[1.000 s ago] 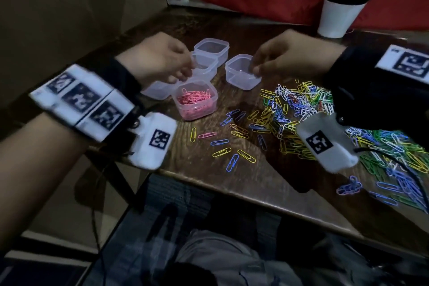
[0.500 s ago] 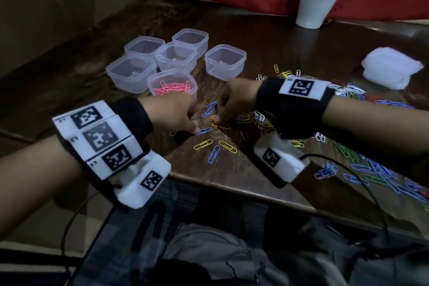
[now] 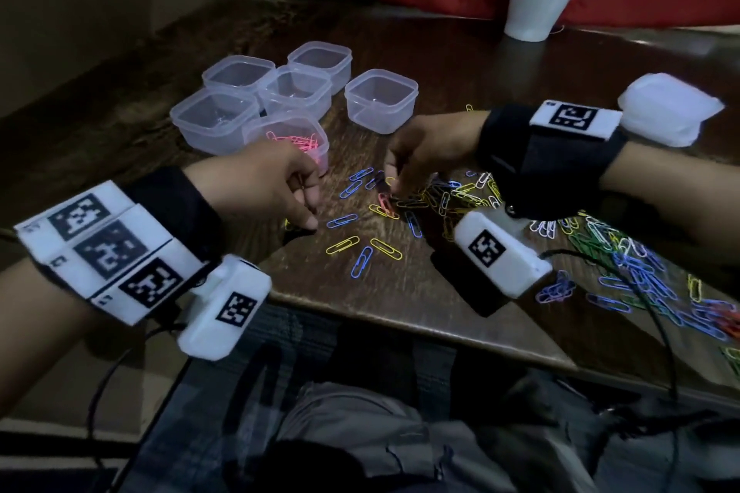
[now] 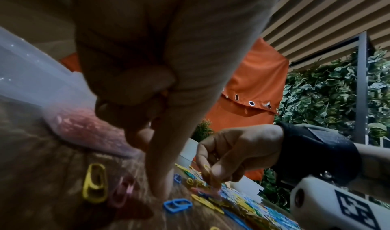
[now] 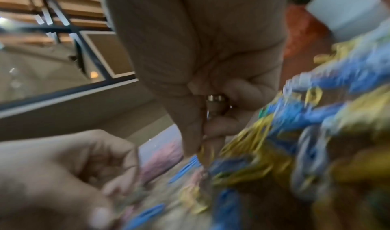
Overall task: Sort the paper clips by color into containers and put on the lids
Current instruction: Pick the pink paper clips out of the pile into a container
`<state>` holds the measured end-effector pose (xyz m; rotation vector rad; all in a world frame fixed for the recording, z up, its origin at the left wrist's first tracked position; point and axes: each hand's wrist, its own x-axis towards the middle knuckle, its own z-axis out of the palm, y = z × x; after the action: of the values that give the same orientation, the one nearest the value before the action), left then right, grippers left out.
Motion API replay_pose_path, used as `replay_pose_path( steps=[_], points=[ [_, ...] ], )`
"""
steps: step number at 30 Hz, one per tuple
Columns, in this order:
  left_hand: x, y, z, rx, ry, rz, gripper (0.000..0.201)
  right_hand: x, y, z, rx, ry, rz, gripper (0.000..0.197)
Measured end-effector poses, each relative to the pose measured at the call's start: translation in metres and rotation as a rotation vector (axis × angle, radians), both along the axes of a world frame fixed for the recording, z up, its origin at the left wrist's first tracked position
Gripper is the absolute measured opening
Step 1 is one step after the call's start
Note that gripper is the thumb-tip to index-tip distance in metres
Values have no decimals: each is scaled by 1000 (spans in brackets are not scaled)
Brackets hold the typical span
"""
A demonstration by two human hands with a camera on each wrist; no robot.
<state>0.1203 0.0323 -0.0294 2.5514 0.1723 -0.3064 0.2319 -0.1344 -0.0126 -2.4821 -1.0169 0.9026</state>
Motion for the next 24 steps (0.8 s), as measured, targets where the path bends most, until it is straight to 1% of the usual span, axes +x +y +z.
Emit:
replay_pose_path(
  steps=[1, 4, 5, 7, 9, 10, 11, 12, 14, 15, 18, 19, 20, 21, 22, 24],
  points=[
    [-1, 1, 3, 17, -3, -1, 20, 1, -2, 2, -27, -63, 17, 21],
    [-4, 5, 12, 86, -44, 10, 16, -2, -3, 6, -111, -346, 87, 28],
    [-5, 5, 15, 114, -51, 11, 15, -6, -1, 6, -96, -384, 89, 25],
    [-6, 2, 17, 172, -46, -19, 15, -14, 9, 3, -94, -394, 94, 14],
    [-7, 1, 17, 196, -50, -29, 14, -22, 19, -4, -223, -450, 143, 29],
    [-7, 1, 18, 192, -61, -9, 14, -24, 23, -7, -276, -481, 157, 32],
    [-8, 2, 20, 192, -78, 15, 14, -24, 25, -10, -273, -483, 155, 32],
    [-8, 2, 20, 204, -91, 28, 14, -22, 26, -10, -247, -438, 142, 30],
    [-9, -1, 16, 262, -84, 7, 15, -16, 25, -9, -168, -316, 104, 29],
    [-10, -5, 12, 309, -79, -11, 16, -16, 23, -6, -156, -293, 96, 29],
    [-11, -9, -2, 389, -103, -30, 20, -13, 20, -5, -139, -318, 78, 25],
    [-10, -10, -4, 393, -106, -29, 20, -11, 19, -4, -57, -325, 42, 19],
    [-11, -10, -4, 388, -95, -27, 19, -8, 21, -2, 73, -286, -11, 9],
    [-11, -10, -3, 372, -77, -25, 18, -6, 26, 2, 230, -242, -64, 7],
    [-11, -9, -1, 342, -58, -21, 15, -5, 34, 6, 362, -219, -117, 14],
    [-12, -7, 8, 232, -60, 2, 9, -5, 50, 12, 503, -130, -189, 21]
  ],
)
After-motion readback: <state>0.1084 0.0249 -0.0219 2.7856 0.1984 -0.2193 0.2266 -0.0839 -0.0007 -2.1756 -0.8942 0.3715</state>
